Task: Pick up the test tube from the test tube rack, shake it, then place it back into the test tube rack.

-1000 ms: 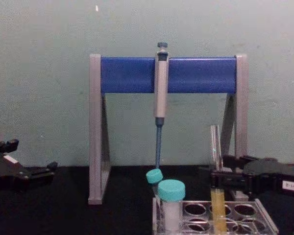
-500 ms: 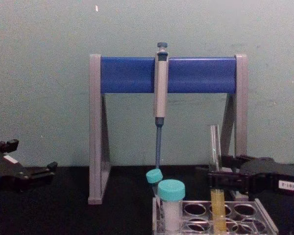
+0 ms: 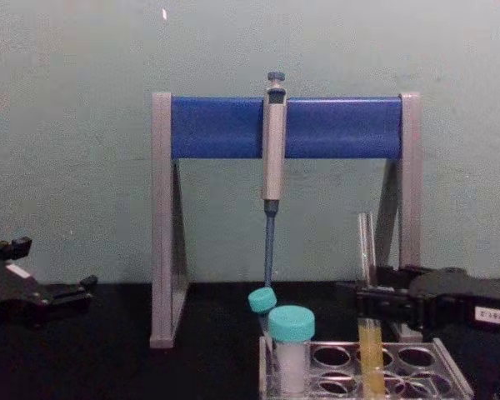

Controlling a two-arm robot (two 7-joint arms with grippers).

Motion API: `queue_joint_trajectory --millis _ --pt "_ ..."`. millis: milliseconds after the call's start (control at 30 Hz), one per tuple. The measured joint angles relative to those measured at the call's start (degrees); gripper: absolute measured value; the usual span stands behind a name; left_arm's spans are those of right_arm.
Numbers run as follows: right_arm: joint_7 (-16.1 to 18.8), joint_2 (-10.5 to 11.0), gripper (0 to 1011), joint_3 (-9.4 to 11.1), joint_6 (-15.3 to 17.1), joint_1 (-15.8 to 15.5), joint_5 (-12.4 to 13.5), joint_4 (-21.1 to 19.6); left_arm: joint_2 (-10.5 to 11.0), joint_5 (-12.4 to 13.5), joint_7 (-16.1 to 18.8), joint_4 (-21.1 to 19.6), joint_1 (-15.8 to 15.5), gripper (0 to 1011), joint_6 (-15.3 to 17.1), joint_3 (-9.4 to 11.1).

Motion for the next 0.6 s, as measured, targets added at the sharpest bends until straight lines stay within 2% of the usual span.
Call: queue_joint_trajectory --millis 67,100,233,567,600 --pt "0.0 0.0 755 0.0 0.0 0.0 0.0 0.0 0.0 0.0 0.0 0.0 0.0 1010 0.0 0.0" --pt "0.0 0.0 755 0.0 0.0 0.0 0.0 0.0 0.0 0.0 0.0 0.0 0.0 1010 0.0 0.0" --pt "0.0 0.0 602 0.0 0.0 0.0 0.0 0.0 0.0 0.0 0.0 0.0 0.0 1010 0.0 0.0" --pt "0.0 0.0 312 0.0 0.0 0.0 0.1 -0.1 0.0 0.0 0.0 0.0 0.0 1010 0.0 0.0" --pt "0.0 0.0 257 0.0 0.0 0.0 0.1 -0.1 0.0 0.0 0.0 0.0 0.0 1009 0.0 0.0"
